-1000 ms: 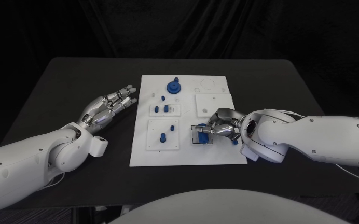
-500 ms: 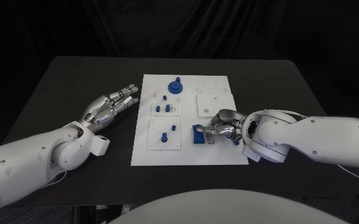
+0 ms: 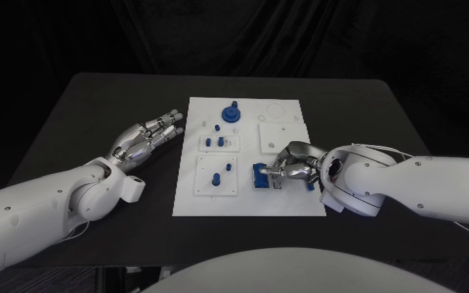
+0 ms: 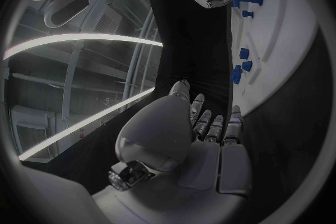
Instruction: Assemble the parts on the task board
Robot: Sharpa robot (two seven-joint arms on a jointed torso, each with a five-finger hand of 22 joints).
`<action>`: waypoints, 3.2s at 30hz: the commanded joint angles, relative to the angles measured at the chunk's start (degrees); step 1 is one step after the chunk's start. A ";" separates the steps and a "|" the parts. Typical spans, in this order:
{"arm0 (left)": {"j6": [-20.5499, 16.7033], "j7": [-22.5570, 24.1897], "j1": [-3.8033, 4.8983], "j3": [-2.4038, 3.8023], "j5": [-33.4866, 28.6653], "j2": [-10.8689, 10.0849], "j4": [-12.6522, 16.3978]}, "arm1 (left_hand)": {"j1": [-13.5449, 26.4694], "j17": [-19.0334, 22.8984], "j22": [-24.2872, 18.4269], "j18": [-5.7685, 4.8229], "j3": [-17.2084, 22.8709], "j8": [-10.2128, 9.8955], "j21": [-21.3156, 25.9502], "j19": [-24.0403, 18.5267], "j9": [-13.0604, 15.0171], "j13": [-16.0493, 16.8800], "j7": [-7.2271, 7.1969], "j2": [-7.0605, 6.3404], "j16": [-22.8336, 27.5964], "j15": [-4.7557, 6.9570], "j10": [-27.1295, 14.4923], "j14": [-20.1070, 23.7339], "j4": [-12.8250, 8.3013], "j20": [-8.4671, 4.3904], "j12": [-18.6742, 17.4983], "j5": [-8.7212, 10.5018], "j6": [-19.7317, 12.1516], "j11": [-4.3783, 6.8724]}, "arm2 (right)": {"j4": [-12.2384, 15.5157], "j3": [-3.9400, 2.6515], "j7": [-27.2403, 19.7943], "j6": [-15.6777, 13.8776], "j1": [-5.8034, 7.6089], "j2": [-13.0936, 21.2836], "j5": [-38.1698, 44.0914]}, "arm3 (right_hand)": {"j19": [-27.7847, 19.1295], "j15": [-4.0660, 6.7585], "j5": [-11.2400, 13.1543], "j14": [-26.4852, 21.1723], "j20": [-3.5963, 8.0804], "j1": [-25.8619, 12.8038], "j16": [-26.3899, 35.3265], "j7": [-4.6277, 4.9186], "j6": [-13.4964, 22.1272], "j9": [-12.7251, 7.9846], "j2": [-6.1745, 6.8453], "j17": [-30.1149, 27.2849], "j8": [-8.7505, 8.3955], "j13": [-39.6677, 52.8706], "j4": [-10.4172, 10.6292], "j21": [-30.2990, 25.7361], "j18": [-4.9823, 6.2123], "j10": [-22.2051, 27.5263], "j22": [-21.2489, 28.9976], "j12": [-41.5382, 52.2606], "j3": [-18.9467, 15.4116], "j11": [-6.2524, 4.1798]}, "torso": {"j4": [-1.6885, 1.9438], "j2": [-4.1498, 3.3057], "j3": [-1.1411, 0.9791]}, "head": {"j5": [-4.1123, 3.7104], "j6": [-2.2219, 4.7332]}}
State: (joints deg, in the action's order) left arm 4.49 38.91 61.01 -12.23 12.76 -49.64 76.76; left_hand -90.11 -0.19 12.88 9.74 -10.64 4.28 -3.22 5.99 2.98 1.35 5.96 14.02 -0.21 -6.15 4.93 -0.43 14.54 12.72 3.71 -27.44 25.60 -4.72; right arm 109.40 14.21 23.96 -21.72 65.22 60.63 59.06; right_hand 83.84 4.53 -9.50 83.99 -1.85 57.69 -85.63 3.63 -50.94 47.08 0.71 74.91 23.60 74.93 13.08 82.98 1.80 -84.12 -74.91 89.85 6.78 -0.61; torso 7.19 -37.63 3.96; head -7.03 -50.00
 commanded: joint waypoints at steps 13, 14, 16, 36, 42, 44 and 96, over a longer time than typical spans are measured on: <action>0.82 3.04 -0.12 0.05 -0.29 0.19 -0.10 | -0.42 0.07 0.06 0.51 0.31 -0.03 -0.21 -0.03 0.01 -0.02 0.24 -0.04 0.09 -0.34 0.12 0.16 -0.09 0.24 -0.07 -0.39 0.21 -0.42 | 1.06 0.05 -0.39 5.52 -0.29 0.38 12.57 | 2.60 0.68 6.22 3.70 0.60 3.86 -0.03 -1.37 6.18 12.75 0.94 1.92 13.92 15.07 -0.24 -0.55 0.28 -5.88 -12.33 0.15 -5.39 -1.10 | -0.01 -0.05 -0.04 | 0.41 0.00; 0.82 3.03 -0.12 0.05 -0.29 0.19 -0.11 | -0.42 0.07 0.06 0.51 0.31 -0.03 -0.21 -0.03 0.01 -0.02 0.24 -0.04 0.09 -0.34 0.12 0.16 -0.09 0.24 -0.07 -0.39 0.21 -0.42 | 0.99 0.05 -0.26 5.78 -0.32 0.35 12.71 | 2.61 0.73 6.22 3.72 0.66 4.03 -0.06 -1.46 6.29 13.24 0.93 2.01 14.49 15.07 -0.20 -0.55 0.28 -5.88 -12.34 0.15 -5.53 -1.14 | -0.02 -0.07 -0.05 | 0.43 0.00; 0.85 3.01 -0.13 0.05 -0.29 0.19 -0.12 | -0.40 0.06 0.09 0.52 0.36 -0.04 -0.24 0.02 0.01 -0.03 0.29 -0.03 0.07 -0.51 0.09 0.13 -0.13 0.33 -0.07 -0.39 0.16 -0.45 | 0.81 0.06 -0.09 6.21 -0.36 0.28 12.89 | 2.63 0.80 6.20 3.74 0.72 4.38 -0.09 -1.55 6.36 13.82 0.86 2.10 15.18 15.07 -0.24 -0.54 0.27 -5.88 -12.35 0.15 -5.61 -1.25 | -0.06 -0.08 -0.05 | 0.44 0.00; 1.22 2.69 -0.14 0.05 -0.29 0.32 -0.25 | -0.31 0.06 0.08 0.52 0.36 -0.03 -0.25 0.04 0.01 -0.03 0.34 -0.02 0.07 -0.58 0.08 0.12 -0.07 0.40 -0.06 -0.32 0.17 -0.49 | -1.01 0.07 0.83 7.09 -0.71 -0.42 13.20 | 2.63 1.18 5.95 3.75 1.06 6.19 -0.08 -2.08 6.14 15.60 -0.34 2.13 17.56 15.07 -0.64 -0.61 0.28 -5.88 -12.34 0.15 -5.58 -1.72 | 0.00 -0.04 -0.01 | 0.74 0.00; 1.32 2.57 -0.15 0.05 -0.29 0.35 -0.28 | -0.20 0.06 0.08 0.52 0.37 -0.03 -0.26 0.06 0.01 -0.03 0.38 0.05 0.07 -0.66 0.07 0.12 0.02 0.47 -0.05 -0.30 0.16 -0.55 | -1.40 0.06 1.01 7.18 -0.75 -0.76 13.20 | 2.66 1.29 5.73 3.76 1.16 6.90 -0.10 -2.22 6.05 15.92 -1.11 2.20 18.02 15.07 -0.89 -0.56 0.26 -5.88 -12.37 0.15 -5.35 -1.84 | -0.02 -0.07 -0.01 | 0.73 0.00; 1.34 2.53 -0.15 0.05 -0.29 0.37 -0.29 | -0.20 0.06 0.08 0.52 0.37 -0.03 -0.26 0.06 0.01 -0.03 0.38 0.05 0.07 -0.66 0.07 0.12 0.02 0.47 -0.05 -0.30 0.16 -0.55 | -1.47 0.06 1.03 7.36 -0.76 -0.86 13.20 | 2.64 1.31 5.70 3.77 1.18 7.08 -0.12 -2.24 6.06 15.98 -1.20 2.27 18.10 15.07 -0.99 -0.61 0.28 -5.88 -12.35 0.15 -5.32 -1.86 | -0.06 -0.07 -0.02 | 0.77 0.00; 0.24 3.31 -0.21 0.05 -0.29 0.46 -0.66 | -0.07 0.04 0.02 0.69 0.65 0.17 -0.37 0.22 0.07 0.13 0.55 -0.02 0.05 0.45 0.84 0.08 0.02 0.37 0.66 -0.50 0.75 -0.80 | 0.93 0.11 10.46 12.70 1.67 10.19 26.77 | 2.86 -0.21 -9.58 3.82 -0.15 9.54 -0.35 -0.09 0.82 -4.69 -1.91 2.65 1.16 15.07 1.78 -0.20 0.15 -5.88 -12.52 0.15 -6.43 -0.02 | -0.04 -0.10 -0.09 | -0.25 0.00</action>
State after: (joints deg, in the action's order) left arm 4.67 38.92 60.93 -12.24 12.76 -49.25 76.01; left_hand -90.11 -0.21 12.97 9.75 -10.31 4.28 -3.45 6.39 2.98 1.39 6.46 14.02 -0.21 -6.03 5.54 -0.32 14.53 13.13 4.01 -27.68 26.11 -5.32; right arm 110.37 14.33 32.20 -10.99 67.10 70.84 83.45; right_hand 84.04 4.73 -19.42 84.00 -1.65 67.03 -85.88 3.66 -49.72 42.44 -1.45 74.91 25.13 74.92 14.85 82.77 1.81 -83.93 -74.90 89.85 0.33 -1.01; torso 7.12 -37.69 3.91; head -7.24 -50.00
